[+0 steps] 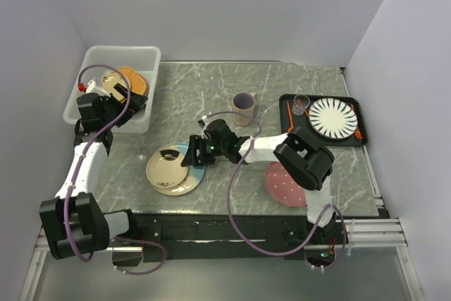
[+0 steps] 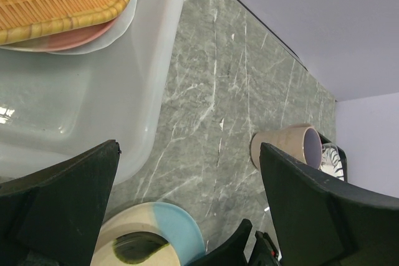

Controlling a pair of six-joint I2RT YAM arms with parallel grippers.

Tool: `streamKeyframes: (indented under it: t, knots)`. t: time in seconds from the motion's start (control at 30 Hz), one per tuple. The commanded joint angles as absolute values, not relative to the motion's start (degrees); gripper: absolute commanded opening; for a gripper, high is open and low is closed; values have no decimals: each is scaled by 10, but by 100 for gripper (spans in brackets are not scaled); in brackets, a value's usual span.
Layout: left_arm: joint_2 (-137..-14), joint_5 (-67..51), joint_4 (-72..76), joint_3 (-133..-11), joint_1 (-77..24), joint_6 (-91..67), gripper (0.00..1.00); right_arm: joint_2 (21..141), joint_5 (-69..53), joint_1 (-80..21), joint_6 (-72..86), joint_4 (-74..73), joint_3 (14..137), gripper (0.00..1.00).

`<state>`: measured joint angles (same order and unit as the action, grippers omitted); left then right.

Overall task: Place the plates into the plastic bin on the countertop
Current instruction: Pick up the plate from the center of the board.

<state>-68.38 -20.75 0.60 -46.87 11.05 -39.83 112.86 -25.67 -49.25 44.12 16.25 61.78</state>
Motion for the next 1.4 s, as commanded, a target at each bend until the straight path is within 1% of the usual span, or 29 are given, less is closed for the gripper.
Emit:
streamKeyframes:
  t: [0.0,0.23,0.4,0.63,0.67,0.73,0.8,0.87,0.9,0.97,1.0,1.1,1.13,1.37]
  knots:
    - [-685,-215,22,-466,106,-389,99,1150,-254,-499,447,182,653,67]
    - [-683,-209,18,-467,104,-387,99,1169,-237,-503,439,154,675,61]
    - [-686,-206,18,-467,104,-387,99,1178,-222,-504,439,121,693,48]
    - [-693,-208,18,-465,102,-387,99,1190,-218,-509,442,107,703,43]
    - [-693,-208,18,-466,103,-388,99,1192,-215,-508,441,105,705,39]
    - [-694,-209,18,-467,100,-387,99,1194,-214,-511,440,100,707,36]
    - [-693,-208,18,-466,99,-386,99,1198,-214,-512,439,93,711,27]
    - [-693,-211,18,-465,98,-386,99,1197,-211,-512,438,91,709,21]
    - [-693,-210,18,-466,96,-386,99,1194,-207,-512,439,92,706,16]
    - [-693,-209,16,-466,96,-384,99,1190,-201,-512,439,94,698,14]
    - [-692,-209,17,-465,95,-383,99,1187,-198,-512,437,95,696,10]
    - [-688,-208,18,-461,92,-383,99,1185,-193,-512,433,91,695,4]
    - [-688,-207,18,-461,92,-383,99,1184,-193,-512,433,91,695,0]
    - [-673,-211,30,-452,90,-381,99,1163,-188,-512,439,105,679,0]
